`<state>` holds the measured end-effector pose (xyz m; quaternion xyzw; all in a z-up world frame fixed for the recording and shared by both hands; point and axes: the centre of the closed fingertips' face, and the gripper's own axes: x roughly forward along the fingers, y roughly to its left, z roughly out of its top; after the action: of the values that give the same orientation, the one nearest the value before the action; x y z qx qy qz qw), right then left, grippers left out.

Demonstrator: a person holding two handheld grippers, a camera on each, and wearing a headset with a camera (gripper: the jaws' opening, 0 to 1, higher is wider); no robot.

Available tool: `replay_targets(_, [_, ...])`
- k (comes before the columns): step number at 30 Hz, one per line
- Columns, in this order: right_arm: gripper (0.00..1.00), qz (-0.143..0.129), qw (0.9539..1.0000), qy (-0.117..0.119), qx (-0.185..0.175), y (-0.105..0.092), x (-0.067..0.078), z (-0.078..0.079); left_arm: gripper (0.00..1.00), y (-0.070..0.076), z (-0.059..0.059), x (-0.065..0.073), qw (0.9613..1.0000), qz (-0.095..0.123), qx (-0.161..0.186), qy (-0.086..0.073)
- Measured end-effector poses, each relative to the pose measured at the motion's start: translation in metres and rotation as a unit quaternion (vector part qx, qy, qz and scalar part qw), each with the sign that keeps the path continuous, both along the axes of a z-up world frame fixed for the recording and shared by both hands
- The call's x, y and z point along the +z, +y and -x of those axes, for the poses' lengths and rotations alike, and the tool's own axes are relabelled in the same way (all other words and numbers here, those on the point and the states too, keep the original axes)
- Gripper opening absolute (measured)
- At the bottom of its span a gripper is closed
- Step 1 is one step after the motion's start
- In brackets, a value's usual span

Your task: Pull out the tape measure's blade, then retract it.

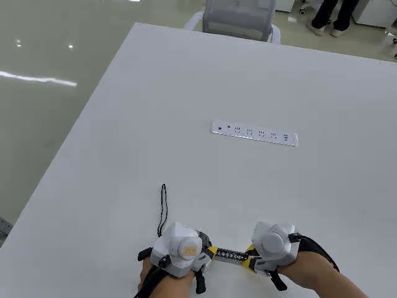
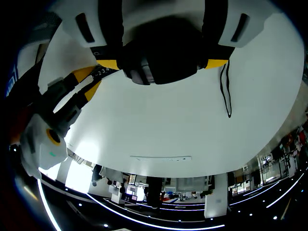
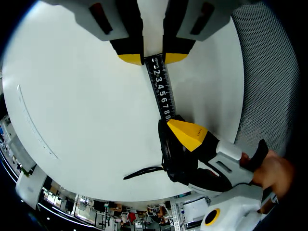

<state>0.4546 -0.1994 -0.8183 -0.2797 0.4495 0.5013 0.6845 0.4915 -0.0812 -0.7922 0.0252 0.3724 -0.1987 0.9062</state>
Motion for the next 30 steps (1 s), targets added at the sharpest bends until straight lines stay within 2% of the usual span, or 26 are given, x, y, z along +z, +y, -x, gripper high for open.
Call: replay_targets(30, [0.13,-0.005,1.0000,-0.003,0.001,0.010,-0.001,-0.001,0.63,0.001,0.000,0.000,1.0000,0.001,0.001,-0.001])
